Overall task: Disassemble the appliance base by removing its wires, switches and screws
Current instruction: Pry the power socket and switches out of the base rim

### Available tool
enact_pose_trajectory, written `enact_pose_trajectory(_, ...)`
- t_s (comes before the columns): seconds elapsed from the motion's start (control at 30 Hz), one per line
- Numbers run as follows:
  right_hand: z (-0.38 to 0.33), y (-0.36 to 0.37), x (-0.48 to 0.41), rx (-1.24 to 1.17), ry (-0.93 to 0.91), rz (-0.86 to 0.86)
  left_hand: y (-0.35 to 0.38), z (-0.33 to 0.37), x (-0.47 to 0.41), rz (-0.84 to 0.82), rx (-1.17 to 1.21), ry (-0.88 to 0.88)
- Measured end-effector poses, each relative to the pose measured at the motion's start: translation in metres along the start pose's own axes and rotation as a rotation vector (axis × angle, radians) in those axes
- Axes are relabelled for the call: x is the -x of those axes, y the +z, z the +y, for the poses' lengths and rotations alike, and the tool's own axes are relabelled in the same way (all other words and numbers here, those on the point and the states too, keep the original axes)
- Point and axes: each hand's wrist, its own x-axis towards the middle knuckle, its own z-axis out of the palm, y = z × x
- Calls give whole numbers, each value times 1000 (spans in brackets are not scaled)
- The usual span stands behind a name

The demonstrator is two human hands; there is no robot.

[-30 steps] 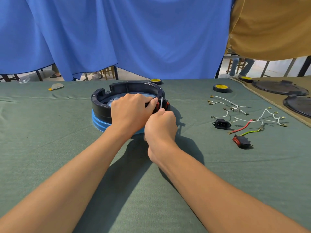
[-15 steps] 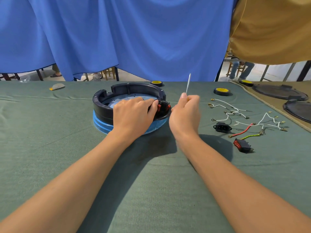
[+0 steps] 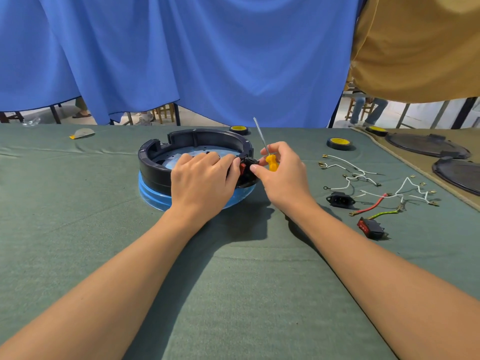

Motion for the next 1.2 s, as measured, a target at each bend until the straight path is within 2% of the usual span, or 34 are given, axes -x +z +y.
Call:
enact_pose_trajectory(0.1, -3, -15, -2, 17, -25, 47, 1, 0, 1, -1, 3, 9)
enact_pose_trajectory(0.17, -5, -33, -5, 31, 8, 7, 2, -1, 2, 4, 7, 12)
enact_pose_trajectory(0.33, -5, -95, -2, 29, 146, -385, 5, 4, 4, 106, 2, -31)
enact_pose_trajectory(0.4, -2, -116, 2, 119, 149, -451, 6, 7, 6, 118, -11, -56)
enact_pose_trajectory(0.6, 5, -130, 10, 596, 162, -525, 5, 11, 9, 85, -17, -93)
enact_pose_trajectory(0.7, 2, -121, 14, 743, 166, -538, 5, 12, 10, 47, 17, -103)
enact_pose_trajectory(0.87, 6, -110, 16, 759, 208, -530, 4, 11, 10, 26, 25, -107)
enact_pose_trajectory(1.0, 7, -120, 17, 735, 138, -482, 3, 10, 11, 6, 32, -110)
enact_pose_trajectory(1.2, 10, -128, 21, 696, 161, -565, 1, 11, 10, -1, 46, -118)
